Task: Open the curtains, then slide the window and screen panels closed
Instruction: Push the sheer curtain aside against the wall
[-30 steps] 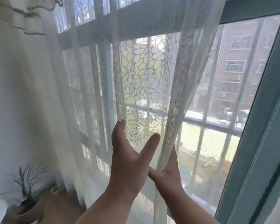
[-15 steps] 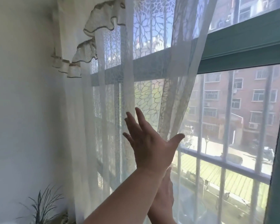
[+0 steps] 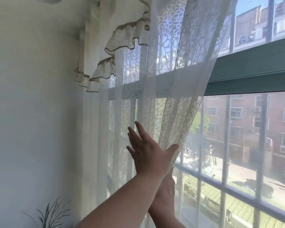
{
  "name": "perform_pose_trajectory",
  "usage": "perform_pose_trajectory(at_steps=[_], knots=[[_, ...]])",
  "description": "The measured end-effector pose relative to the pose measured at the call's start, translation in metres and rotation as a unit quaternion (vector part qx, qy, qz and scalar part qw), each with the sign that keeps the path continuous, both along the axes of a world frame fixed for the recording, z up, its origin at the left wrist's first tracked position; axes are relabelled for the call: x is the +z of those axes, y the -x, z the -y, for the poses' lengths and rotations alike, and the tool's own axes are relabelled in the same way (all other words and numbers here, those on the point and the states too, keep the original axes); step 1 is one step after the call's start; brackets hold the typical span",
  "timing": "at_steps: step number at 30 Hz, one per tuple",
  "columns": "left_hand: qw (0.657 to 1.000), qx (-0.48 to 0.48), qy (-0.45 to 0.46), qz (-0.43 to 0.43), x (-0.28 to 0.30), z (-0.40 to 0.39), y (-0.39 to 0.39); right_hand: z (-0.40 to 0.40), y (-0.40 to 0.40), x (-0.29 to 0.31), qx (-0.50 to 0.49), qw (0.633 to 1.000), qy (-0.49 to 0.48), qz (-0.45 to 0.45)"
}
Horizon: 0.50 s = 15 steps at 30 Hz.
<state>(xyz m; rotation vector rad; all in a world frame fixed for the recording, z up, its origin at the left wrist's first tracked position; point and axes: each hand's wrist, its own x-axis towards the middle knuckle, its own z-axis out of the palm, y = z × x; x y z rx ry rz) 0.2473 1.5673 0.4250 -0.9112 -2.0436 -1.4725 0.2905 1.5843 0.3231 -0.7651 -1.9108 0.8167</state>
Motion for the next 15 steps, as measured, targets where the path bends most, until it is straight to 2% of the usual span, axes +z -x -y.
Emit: perform_pose_trajectory(at_steps=[6, 9, 15], knots=[[0.998, 0.053, -0.025, -0.016, 0.003, -0.024, 0.057, -0.022, 0.067, 0.005, -0.023, 1.0, -0.013, 0.004], [0.998, 0.052, -0.012, -0.017, 0.002, -0.037, 0.098, -0.033, 0.105, 0.007, -0.033, 0.999, -0.024, -0.019], [0.999, 0.03, -0.016, -0.006, 0.019, -0.064, 0.179, -0.061, 0.183, 0.025, -0.042, 0.999, -0.021, -0.007]])
